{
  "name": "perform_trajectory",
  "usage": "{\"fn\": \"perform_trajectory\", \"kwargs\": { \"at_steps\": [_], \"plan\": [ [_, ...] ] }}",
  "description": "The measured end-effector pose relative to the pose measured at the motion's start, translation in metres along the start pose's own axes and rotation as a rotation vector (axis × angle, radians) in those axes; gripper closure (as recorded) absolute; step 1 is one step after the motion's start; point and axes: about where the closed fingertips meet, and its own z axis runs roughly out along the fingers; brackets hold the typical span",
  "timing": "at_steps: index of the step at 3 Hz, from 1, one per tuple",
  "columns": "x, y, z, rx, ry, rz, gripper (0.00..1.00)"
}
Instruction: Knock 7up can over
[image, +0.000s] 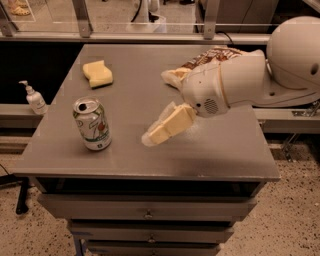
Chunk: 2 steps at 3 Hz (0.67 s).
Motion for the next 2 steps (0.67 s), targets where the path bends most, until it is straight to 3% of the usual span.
{"fn": "perform_trajectory", "kwargs": {
  "at_steps": [2],
  "plan": [
    [-0.013,0.019,0.077,-0.052,-0.182,0.012,0.0]
  ]
}}
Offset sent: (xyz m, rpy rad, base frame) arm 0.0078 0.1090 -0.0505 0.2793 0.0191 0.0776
